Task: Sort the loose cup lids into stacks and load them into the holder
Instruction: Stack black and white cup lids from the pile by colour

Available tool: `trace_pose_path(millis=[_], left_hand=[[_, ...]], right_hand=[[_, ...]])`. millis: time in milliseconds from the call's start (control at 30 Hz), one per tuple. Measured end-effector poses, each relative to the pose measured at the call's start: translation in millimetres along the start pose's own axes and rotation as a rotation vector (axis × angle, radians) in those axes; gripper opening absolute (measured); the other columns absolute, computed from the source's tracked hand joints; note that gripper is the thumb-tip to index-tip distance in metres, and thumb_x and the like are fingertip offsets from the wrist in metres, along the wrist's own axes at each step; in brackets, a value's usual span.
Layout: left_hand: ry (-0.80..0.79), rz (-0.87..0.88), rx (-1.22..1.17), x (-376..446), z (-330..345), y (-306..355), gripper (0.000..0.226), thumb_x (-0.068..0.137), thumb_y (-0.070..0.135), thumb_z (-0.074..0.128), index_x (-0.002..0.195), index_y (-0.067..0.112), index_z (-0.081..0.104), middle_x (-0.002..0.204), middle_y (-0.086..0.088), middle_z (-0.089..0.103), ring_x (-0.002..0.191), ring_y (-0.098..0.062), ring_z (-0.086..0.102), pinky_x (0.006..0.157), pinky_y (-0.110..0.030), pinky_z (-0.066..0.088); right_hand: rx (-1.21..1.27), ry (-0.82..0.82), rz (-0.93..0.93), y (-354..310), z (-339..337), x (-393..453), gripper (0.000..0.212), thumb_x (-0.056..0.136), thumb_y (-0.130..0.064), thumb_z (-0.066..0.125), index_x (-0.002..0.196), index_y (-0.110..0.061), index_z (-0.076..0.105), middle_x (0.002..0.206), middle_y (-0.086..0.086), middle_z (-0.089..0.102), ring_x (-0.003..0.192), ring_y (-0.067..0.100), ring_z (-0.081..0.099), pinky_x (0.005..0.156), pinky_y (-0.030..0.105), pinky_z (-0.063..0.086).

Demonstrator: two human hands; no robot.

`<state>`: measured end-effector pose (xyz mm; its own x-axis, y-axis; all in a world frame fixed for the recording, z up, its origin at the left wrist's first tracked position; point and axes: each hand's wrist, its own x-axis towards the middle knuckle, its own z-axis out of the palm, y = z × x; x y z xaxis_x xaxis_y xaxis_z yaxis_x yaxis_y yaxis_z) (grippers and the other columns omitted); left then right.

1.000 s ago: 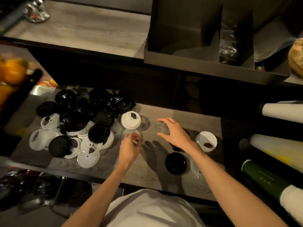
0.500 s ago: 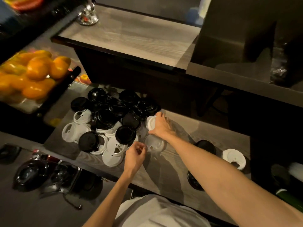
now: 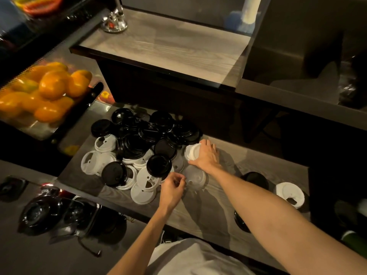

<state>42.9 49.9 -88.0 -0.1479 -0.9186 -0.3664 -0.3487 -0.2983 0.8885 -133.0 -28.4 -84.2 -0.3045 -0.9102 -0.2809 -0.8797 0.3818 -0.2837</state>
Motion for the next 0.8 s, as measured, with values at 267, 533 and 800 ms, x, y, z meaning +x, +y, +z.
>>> trace_pose_path(millis=[267, 533, 800], left_hand=[[-0.039, -0.148, -0.408, -4, -5, 16, 0.014, 0.105, 0.014, 0.052, 0.107, 0.005, 0.062, 0.089, -0.015, 0.065, 0.072, -0.02, 0.062, 0.068, -0.036, 0.052], [-0.481, -0.331, -0.813, -20, -10, 69, 0.064, 0.105, 0.062, 0.024, 0.136, 0.021, 0.061, 0.131, -0.012, 0.068, 0.12, -0.031, 0.066, 0.101, -0.059, 0.051], [-0.574, -0.181, -0.833, -38, -4, 83, 0.052, 0.107, 0.047, 0.034, 0.135, 0.014, 0.062, 0.132, -0.014, 0.065, 0.114, -0.028, 0.065, 0.089, -0.047, 0.053]], right_hand=[[0.27, -0.092, -0.068, 23, -44, -36, 0.085, 0.071, -0.04, 0.092, 0.14, -0.023, 0.047, 0.141, 0.001, 0.05, 0.13, 0.026, 0.047, 0.1, 0.044, 0.047], [0.353, -0.207, -0.448, 28, -91, -112, 0.085, 0.071, -0.049, 0.09, 0.142, -0.046, 0.044, 0.141, -0.027, 0.046, 0.13, 0.001, 0.044, 0.102, 0.028, 0.041], [0.521, -0.132, -0.369, 45, -111, -147, 0.094, 0.062, -0.052, 0.096, 0.137, -0.049, 0.039, 0.137, -0.021, 0.04, 0.126, 0.0, 0.048, 0.103, 0.036, 0.051]])
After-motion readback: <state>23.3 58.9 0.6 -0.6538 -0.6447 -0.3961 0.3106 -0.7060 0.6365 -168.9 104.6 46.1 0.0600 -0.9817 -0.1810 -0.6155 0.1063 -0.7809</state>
